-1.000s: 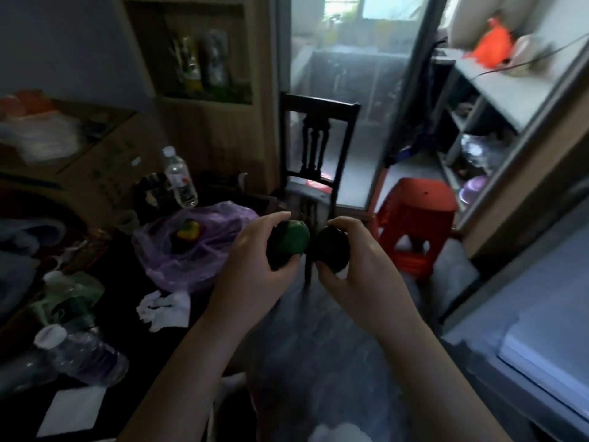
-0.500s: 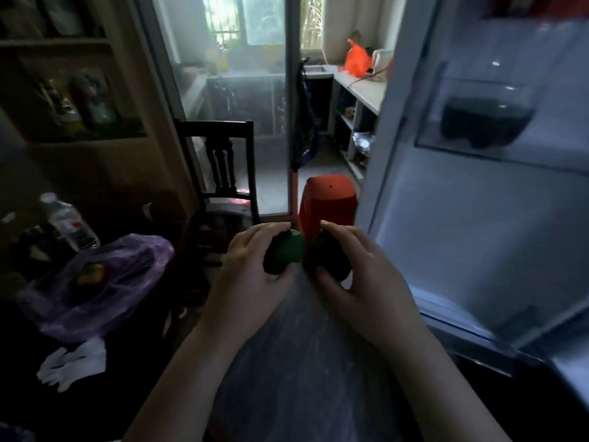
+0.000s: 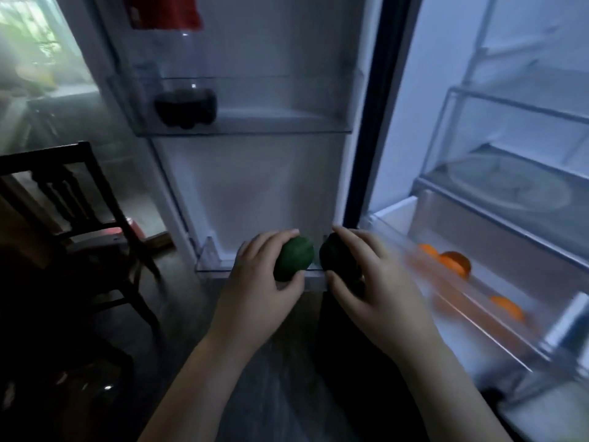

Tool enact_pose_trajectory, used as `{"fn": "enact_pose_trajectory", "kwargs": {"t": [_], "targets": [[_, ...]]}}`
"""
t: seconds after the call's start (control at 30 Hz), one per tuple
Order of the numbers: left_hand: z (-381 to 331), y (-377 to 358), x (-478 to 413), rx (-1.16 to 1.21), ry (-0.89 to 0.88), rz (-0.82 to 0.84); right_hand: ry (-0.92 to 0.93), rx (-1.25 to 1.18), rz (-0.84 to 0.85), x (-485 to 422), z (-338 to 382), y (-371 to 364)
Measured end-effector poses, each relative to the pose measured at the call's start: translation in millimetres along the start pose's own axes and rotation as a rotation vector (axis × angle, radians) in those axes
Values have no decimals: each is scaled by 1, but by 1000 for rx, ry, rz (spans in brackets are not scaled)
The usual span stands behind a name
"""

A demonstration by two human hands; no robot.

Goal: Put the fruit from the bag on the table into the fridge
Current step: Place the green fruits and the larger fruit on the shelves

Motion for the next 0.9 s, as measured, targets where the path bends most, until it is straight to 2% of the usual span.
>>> {"fn": "enact_pose_trajectory", "kwargs": {"t": [0.27, 0.57, 0.9], "targets": [[-108, -102, -12, 192, -220, 139, -207, 170, -189, 75, -77, 115], [-221, -202, -19, 368, -550, 390, -520, 392, -420, 161, -137, 219], [-312, -302, -47, 387, -891, 680, -917, 614, -488, 211, -203, 283]]}}
Point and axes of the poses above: each hand's wrist, its own x-axis away from the middle knuckle, its own y-axis out of the back of the hand, z = x × y, the point moved 2 cm from there along -x, towards the middle knuckle, and after that the axes turned 4 degrees about x, right-handed, at the moved point
